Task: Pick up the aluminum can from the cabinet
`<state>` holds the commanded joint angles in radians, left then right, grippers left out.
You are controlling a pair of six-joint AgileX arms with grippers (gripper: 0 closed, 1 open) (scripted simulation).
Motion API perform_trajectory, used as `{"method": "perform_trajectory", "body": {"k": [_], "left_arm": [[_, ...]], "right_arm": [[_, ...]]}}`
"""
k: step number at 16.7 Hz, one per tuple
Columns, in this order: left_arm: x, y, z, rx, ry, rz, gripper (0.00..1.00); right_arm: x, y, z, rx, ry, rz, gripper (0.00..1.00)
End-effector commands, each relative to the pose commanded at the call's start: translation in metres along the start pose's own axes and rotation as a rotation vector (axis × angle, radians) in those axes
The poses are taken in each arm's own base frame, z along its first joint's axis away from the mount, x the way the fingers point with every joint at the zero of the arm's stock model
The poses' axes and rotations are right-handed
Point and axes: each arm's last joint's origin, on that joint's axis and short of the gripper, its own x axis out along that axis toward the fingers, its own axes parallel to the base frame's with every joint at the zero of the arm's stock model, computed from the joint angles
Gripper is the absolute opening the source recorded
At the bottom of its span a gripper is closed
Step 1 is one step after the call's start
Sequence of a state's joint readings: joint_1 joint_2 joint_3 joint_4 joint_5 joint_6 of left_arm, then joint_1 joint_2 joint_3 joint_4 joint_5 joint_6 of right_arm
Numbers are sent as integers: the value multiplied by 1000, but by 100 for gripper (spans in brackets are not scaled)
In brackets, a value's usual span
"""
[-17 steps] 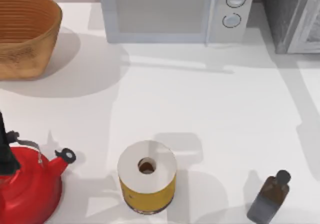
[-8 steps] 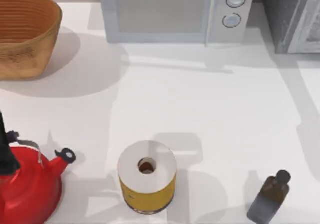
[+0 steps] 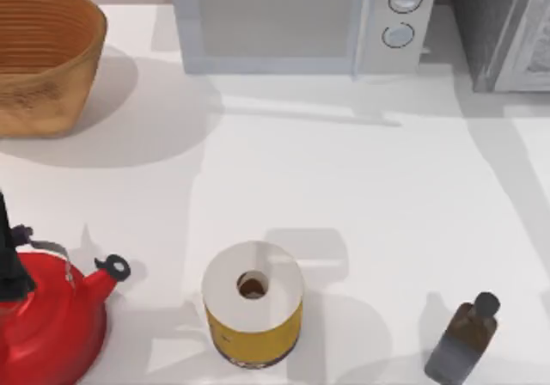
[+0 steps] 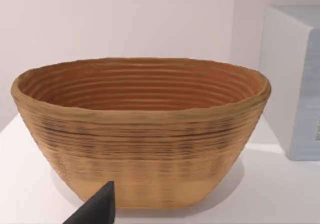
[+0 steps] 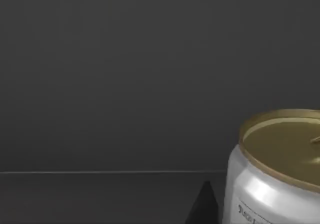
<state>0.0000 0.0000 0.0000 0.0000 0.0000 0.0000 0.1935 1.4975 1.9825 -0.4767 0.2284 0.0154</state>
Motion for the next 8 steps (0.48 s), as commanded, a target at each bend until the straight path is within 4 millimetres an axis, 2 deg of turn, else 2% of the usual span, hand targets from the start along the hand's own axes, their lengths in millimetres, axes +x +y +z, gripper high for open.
{"method": "perform_trajectory", "body": {"k": [2,4,8], "left_arm": [[0,0,0,0,0,0,100],[0,0,0,0,0,0,100],[0,0,0,0,0,0,100]], "right_arm": [[-36,-2,9,1,-3,5,0],[-57,-3,12,1,0,9,0],[-62,-3,13,1,1,10,0]]}}
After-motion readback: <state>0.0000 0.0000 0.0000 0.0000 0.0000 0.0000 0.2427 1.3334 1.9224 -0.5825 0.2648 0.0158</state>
